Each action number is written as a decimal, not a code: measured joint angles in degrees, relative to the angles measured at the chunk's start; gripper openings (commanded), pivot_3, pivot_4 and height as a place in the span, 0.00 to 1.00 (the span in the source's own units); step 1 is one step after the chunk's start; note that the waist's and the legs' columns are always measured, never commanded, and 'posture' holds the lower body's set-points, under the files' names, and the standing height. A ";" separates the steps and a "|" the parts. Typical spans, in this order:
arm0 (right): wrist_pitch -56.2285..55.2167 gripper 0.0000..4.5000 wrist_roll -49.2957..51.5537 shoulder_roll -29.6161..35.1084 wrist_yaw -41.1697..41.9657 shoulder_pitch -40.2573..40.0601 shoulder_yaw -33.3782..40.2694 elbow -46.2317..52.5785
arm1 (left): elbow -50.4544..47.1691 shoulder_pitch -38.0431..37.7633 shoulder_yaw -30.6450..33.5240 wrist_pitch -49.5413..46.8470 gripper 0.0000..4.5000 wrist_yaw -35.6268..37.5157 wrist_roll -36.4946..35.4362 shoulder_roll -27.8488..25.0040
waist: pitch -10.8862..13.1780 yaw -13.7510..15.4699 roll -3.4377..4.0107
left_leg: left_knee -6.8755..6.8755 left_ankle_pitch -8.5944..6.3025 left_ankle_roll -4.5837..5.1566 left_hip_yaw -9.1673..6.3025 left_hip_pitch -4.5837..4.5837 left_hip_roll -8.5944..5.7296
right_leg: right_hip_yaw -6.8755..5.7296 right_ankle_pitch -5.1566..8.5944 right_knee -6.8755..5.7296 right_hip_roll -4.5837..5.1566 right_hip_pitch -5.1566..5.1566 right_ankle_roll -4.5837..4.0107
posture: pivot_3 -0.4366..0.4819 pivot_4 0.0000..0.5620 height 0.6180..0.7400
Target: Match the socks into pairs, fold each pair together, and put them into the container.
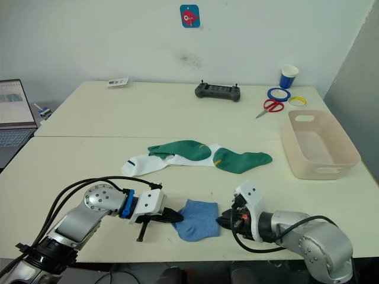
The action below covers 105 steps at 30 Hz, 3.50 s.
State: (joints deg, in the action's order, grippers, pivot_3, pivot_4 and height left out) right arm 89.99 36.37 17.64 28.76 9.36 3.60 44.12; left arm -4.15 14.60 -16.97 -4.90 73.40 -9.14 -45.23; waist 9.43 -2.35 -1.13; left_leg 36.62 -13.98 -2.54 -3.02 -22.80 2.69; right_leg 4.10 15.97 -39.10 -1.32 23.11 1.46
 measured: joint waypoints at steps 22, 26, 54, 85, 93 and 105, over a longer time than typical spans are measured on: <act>1.55 0.99 16.86 -12.46 -19.30 4.79 1.08 -18.75 | 0.75 -1.39 0.48 1.21 0.00 -0.29 0.68 -0.08 | -0.36 -1.48 0.13 | -0.70 0.00 0.00 0.02 1.06 0.03 | 0.00 0.42 0.15 0.02 -0.78 -0.68 | 0.48 0.27 1.00; 1.58 0.99 20.87 -12.31 -20.09 5.83 0.52 -22.36 | 1.04 -1.30 0.57 1.78 0.00 -0.25 0.67 -0.08 | -0.35 -1.51 0.14 | -0.71 0.00 0.01 0.03 1.05 0.02 | 0.01 0.46 0.15 0.02 -0.78 -0.72 | 0.48 0.27 1.00; 0.37 0.13 17.74 -15.64 -19.12 7.06 -0.77 -27.84 | 0.50 -0.62 1.08 -2.63 0.00 -0.25 -0.85 0.06 | -0.17 -1.95 0.30 | -0.80 -0.01 0.00 0.03 0.78 0.01 | 0.02 0.47 0.17 0.05 -0.43 -0.73 | 0.48 0.27 1.00; -43.32 0.00 0.51 12.72 -9.56 -32.02 8.74 11.24 | -4.68 36.52 0.89 -39.74 1.00 -13.68 -14.80 23.91 | 0.84 -0.98 -0.50 | -0.53 -0.12 0.20 -0.02 -0.10 -0.19 | 0.02 0.50 0.13 0.06 0.14 0.23 | 0.48 0.27 1.00; -48.07 0.00 -4.80 30.47 -6.76 -22.11 30.83 6.87 | -3.03 37.79 -1.21 -39.23 1.00 -13.01 -14.73 25.39 | 0.87 -0.80 -0.53 | -0.48 -0.10 0.18 -0.05 -0.10 -0.34 | 0.08 0.44 0.14 0.13 0.06 0.24 | 0.48 0.27 1.00; -80.29 0.00 -45.23 52.06 -6.35 4.88 0.66 -40.47 | -3.00 40.22 -0.61 -40.42 1.00 -14.47 -16.01 27.42 | 0.94 -0.47 -0.46 | -0.48 -0.07 0.13 0.11 -0.12 -0.56 | 0.20 0.46 0.19 0.41 0.08 0.24 | 0.48 0.27 1.00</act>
State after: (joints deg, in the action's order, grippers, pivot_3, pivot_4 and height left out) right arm 9.70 -8.86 69.70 22.41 14.24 4.26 3.65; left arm -7.15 54.82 -17.58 -45.32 58.93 -25.15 -17.81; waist 10.37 -2.82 -1.60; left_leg 36.14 -14.06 -2.40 -2.91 -22.92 2.13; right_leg 4.30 16.42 -38.91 -0.91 23.19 1.70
